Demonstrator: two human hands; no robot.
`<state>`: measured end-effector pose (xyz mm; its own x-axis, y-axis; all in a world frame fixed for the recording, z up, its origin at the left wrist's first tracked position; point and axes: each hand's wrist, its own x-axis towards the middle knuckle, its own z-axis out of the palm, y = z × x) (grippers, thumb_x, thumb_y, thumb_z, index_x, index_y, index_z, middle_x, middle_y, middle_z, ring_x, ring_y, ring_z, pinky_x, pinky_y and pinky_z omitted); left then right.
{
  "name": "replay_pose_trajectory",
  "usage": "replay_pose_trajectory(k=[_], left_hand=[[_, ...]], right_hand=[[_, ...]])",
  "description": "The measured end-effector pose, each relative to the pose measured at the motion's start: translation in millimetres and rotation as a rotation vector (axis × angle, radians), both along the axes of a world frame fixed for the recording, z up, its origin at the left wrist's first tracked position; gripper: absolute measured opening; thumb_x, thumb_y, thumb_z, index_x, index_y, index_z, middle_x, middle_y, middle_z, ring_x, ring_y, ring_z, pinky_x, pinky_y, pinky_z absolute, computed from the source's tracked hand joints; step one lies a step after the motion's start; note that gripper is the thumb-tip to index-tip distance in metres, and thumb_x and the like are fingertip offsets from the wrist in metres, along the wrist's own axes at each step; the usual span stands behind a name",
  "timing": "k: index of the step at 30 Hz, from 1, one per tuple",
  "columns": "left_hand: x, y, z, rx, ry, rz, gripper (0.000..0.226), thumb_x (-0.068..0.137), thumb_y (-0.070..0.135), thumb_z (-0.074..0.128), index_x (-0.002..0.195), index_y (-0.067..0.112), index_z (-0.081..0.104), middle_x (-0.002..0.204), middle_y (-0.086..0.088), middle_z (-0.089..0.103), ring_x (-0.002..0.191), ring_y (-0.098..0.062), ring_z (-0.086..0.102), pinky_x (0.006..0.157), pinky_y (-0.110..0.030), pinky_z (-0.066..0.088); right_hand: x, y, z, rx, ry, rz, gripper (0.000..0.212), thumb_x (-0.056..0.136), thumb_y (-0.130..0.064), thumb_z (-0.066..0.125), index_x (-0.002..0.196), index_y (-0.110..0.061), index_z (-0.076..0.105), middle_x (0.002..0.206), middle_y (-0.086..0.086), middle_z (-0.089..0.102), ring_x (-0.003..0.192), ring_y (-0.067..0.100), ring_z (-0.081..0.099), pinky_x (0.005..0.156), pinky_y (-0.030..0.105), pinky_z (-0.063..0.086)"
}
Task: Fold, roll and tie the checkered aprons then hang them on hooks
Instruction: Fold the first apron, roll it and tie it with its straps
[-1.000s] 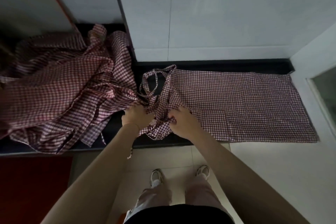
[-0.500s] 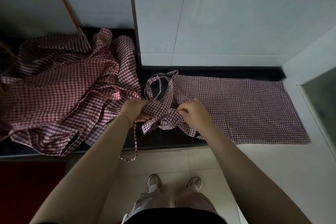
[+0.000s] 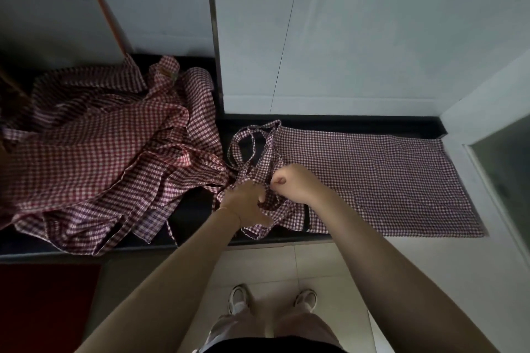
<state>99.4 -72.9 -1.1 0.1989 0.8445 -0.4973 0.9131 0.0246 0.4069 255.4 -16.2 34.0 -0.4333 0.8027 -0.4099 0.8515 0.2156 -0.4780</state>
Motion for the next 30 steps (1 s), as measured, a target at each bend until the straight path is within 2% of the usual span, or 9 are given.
replay_pose_trajectory(k=[3, 7, 10, 14, 18, 21, 24, 27, 30], left_hand=[[5, -10, -24, -0.118, 0.212, -0.094, 0.108, 0.065, 0.066, 0.077, 0.149, 0.024, 0.025, 0.153, -0.009, 0.026, 0.139, -0.034, 0.03, 0.114, -0.052, 0.028], [18, -18, -45, -0.054, 0.375, -0.123, 0.118, 0.064, 0.07, 0.074, 0.152, 0.018, 0.014, 0.154, -0.015, 0.021, 0.142, -0.04, 0.023, 0.115, -0.057, 0.025], [29, -21, -49, -0.007, 0.406, -0.064, 0.097, 0.074, 0.051, 0.075, 0.146, 0.016, 0.019, 0.15, -0.017, 0.027, 0.14, -0.042, 0.027, 0.113, -0.059, 0.026], [19, -20, -40, 0.198, 0.252, 0.095, 0.058, 0.081, 0.026, 0.063, 0.132, 0.018, 0.035, 0.136, -0.007, 0.046, 0.129, -0.03, 0.042, 0.109, -0.052, 0.034], [-15, -9, -21, 0.316, 0.169, 0.209, 0.032, 0.084, 0.033, 0.058, 0.111, 0.018, 0.058, 0.115, -0.003, 0.057, 0.113, -0.027, 0.05, 0.1, -0.043, 0.037], [-36, 0, 0, 0.16, -0.083, 0.407, 0.019, 0.087, 0.031, 0.061, 0.098, 0.018, 0.071, 0.098, 0.001, 0.066, 0.099, -0.023, 0.06, 0.088, -0.033, 0.045], [-48, 9, 26, 0.136, -0.251, 0.505, 0.017, 0.09, 0.017, 0.06, 0.1, 0.018, 0.074, 0.095, 0.003, 0.066, 0.09, -0.018, 0.061, 0.08, -0.029, 0.049], [-57, 20, 42, 0.438, -0.072, 0.458, 0.018, 0.085, 0.01, 0.061, 0.091, 0.016, 0.077, 0.1, -0.002, 0.067, 0.097, -0.023, 0.059, 0.086, -0.039, 0.052], [-68, 22, 47, 0.614, 0.089, 0.614, 0.026, 0.083, 0.013, 0.066, 0.109, 0.015, 0.068, 0.115, -0.009, 0.056, 0.106, -0.028, 0.051, 0.082, -0.041, 0.048]], right_hand=[[5, -13, -19, -0.003, -0.131, 0.153, 0.005, 0.088, -0.023, 0.065, 0.087, -0.022, 0.07, 0.09, -0.005, 0.066, 0.087, 0.018, 0.061, 0.069, 0.03, 0.047], [12, -35, -55, 0.193, -0.376, 0.291, 0.063, 0.079, -0.026, 0.073, 0.135, -0.024, 0.044, 0.134, 0.002, 0.047, 0.126, 0.024, 0.041, 0.1, 0.048, 0.039], [14, -55, -74, 0.402, -0.434, 0.257, 0.074, 0.065, -0.022, 0.085, 0.131, -0.021, 0.052, 0.118, 0.005, 0.06, 0.11, 0.027, 0.056, 0.089, 0.047, 0.046], [11, -50, -74, 0.572, -0.276, 0.094, 0.031, 0.073, -0.024, 0.081, 0.098, -0.017, 0.065, 0.094, 0.002, 0.069, 0.092, 0.025, 0.063, 0.082, 0.044, 0.048], [9, -29, -51, 0.584, -0.089, -0.021, 0.007, 0.082, -0.017, 0.065, 0.087, -0.012, 0.067, 0.095, 0.001, 0.063, 0.097, 0.021, 0.055, 0.09, 0.045, 0.041], [1, -14, -31, 0.417, -0.069, -0.043, 0.02, 0.091, -0.027, 0.052, 0.077, -0.015, 0.061, 0.083, -0.006, 0.058, 0.09, 0.015, 0.047, 0.097, 0.043, 0.034], [-9, 0, -17, 0.358, -0.176, -0.019, 0.031, 0.097, -0.031, 0.044, 0.076, -0.017, 0.062, 0.085, -0.007, 0.056, 0.096, 0.016, 0.048, 0.106, 0.047, 0.032], [-12, 11, -7, 0.399, -0.268, -0.019, 0.033, 0.098, -0.03, 0.04, 0.085, -0.014, 0.067, 0.095, -0.003, 0.052, 0.108, 0.021, 0.047, 0.106, 0.046, 0.034], [-10, 21, -4, 0.519, -0.207, -0.123, 0.026, 0.096, -0.026, 0.046, 0.096, -0.012, 0.068, 0.114, 0.007, 0.055, 0.115, 0.026, 0.046, 0.101, 0.047, 0.039]])
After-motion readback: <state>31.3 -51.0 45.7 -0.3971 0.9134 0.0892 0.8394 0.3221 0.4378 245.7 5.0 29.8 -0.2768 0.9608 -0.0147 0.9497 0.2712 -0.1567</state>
